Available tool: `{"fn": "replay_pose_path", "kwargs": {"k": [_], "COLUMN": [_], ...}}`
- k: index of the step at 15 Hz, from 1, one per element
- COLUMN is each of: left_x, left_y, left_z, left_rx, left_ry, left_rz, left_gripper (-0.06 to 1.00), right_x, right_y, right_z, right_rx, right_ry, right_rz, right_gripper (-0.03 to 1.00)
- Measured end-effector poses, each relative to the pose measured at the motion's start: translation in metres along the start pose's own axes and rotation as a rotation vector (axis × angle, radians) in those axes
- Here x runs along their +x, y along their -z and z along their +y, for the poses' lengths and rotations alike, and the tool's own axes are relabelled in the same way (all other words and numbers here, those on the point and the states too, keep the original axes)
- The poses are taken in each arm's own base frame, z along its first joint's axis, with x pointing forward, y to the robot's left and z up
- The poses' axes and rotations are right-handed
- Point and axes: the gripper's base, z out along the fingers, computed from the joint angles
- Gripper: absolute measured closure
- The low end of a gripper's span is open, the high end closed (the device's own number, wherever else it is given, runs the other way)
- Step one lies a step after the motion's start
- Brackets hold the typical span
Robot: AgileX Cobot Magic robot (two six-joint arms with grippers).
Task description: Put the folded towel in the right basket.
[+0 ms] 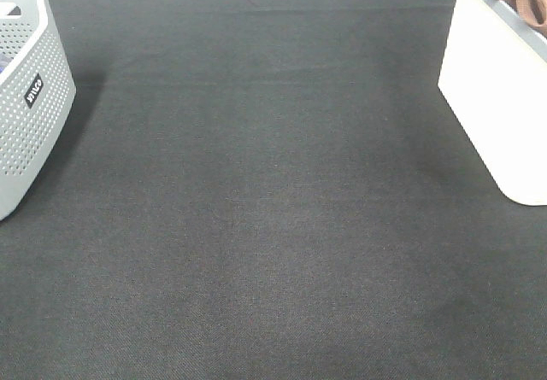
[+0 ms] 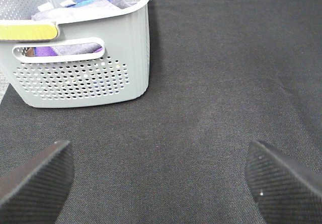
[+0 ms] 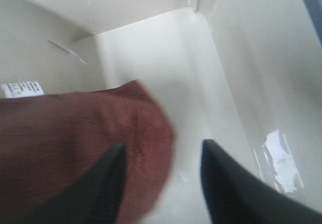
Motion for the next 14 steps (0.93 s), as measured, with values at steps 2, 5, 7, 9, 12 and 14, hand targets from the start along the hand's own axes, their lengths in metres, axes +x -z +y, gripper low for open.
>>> {"fn": "replay_pose_path", "kwargs": {"k": [2,5,7,9,12,14], "left_x": [0.000,0.000,0.000,0.000,0.000,0.000], "left_y": [0.000,0.000,0.000,0.000,0.000,0.000], "left_z": [0.000,0.000,0.000,0.000,0.000,0.000], "left_rx": [0.000,0.000,0.000,0.000,0.000,0.000], "left_ry": [0.000,0.000,0.000,0.000,0.000,0.000], "left_rz": [0.000,0.000,0.000,0.000,0.000,0.000], "left_gripper": [0.07,0.07,0.07,0.07,0.07,0.07], "right_x": [0.000,-0.001,-0.005,-0.007,-0.002,0.001], "right_y": [0.000,0.004,0.020,0.039,0.054,0.062], "right_z": [-0.001,0.001,0.007,0.014,0.027,0.039], "right_rx": [0.007,-0.009,-0.048,-0.104,-0.226,-0.254], "right_ry": [-0.009,-0.021,-0.044,-0.061,-0.076,-0.044], "right_rz": [0.000,-0.011,-0.047,-0.068,-0.013,0.016], "right_gripper": [0.40,0.33,0.32,0.32,0.32,0.32]}}
